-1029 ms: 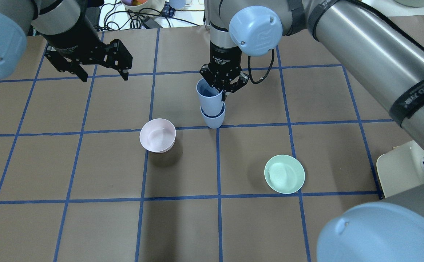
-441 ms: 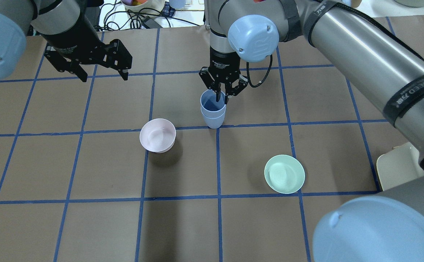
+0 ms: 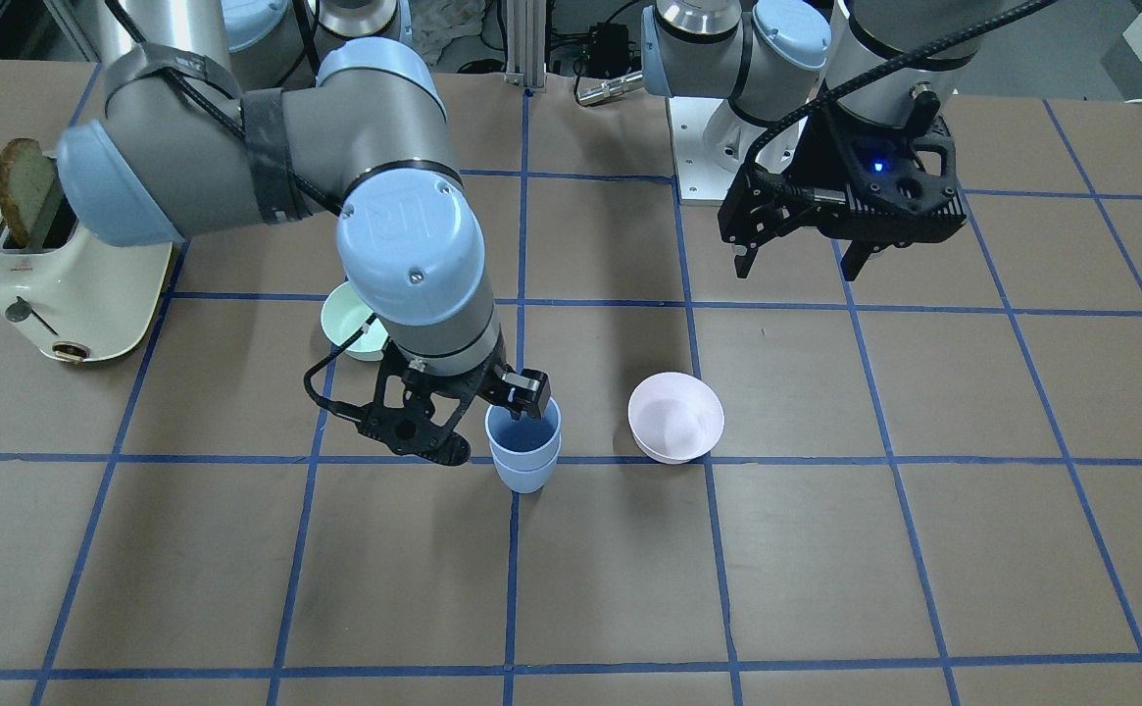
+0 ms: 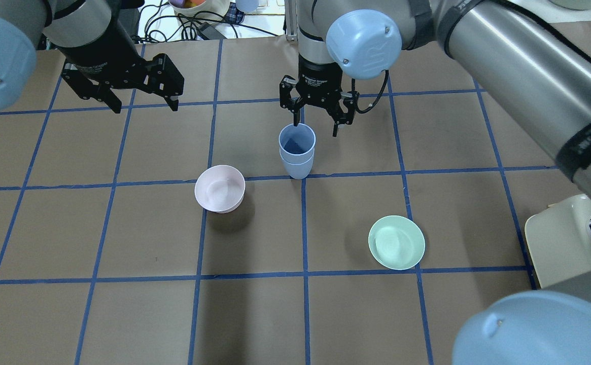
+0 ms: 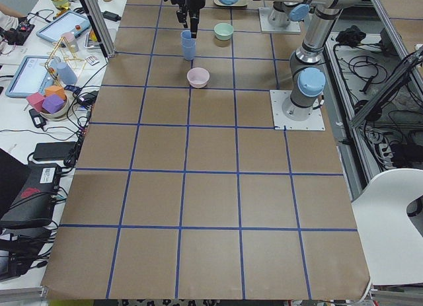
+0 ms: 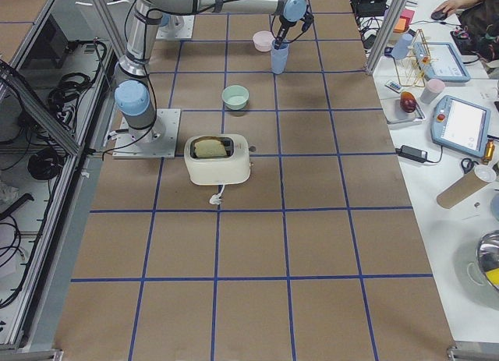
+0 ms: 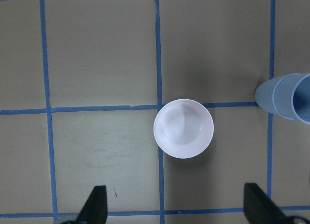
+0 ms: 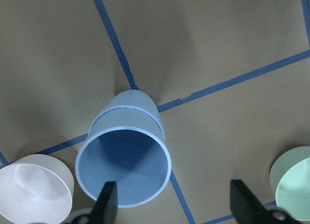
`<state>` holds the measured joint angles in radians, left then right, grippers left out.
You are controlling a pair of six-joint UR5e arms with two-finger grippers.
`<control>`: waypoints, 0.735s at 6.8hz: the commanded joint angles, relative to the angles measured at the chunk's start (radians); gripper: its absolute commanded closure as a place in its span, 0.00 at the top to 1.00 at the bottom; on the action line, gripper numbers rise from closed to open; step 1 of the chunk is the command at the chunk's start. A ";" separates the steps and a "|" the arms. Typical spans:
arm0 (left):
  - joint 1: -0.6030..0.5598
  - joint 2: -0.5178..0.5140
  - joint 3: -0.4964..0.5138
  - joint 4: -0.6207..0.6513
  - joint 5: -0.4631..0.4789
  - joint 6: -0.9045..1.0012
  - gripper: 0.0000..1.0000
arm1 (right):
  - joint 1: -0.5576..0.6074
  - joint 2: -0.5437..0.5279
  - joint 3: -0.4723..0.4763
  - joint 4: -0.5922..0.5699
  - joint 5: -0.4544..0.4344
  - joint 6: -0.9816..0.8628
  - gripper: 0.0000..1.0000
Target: Stack blue cups with both arms
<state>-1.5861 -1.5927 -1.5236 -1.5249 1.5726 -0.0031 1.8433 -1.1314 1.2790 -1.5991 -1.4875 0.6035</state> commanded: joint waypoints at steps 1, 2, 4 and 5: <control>0.000 0.000 0.000 0.000 0.001 0.000 1.00 | -0.111 -0.091 0.005 0.013 -0.079 -0.336 1.00; 0.001 0.000 0.002 0.000 0.003 0.000 1.00 | -0.180 -0.134 0.016 0.031 -0.077 -0.411 1.00; 0.002 -0.007 0.008 0.002 0.003 0.000 1.00 | -0.277 -0.195 0.020 0.166 -0.082 -0.535 1.00; 0.002 -0.007 0.007 0.002 0.003 0.000 1.00 | -0.297 -0.240 0.034 0.183 -0.080 -0.539 1.00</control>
<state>-1.5847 -1.5975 -1.5174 -1.5238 1.5757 -0.0031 1.5839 -1.3212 1.3013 -1.4541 -1.5674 0.0977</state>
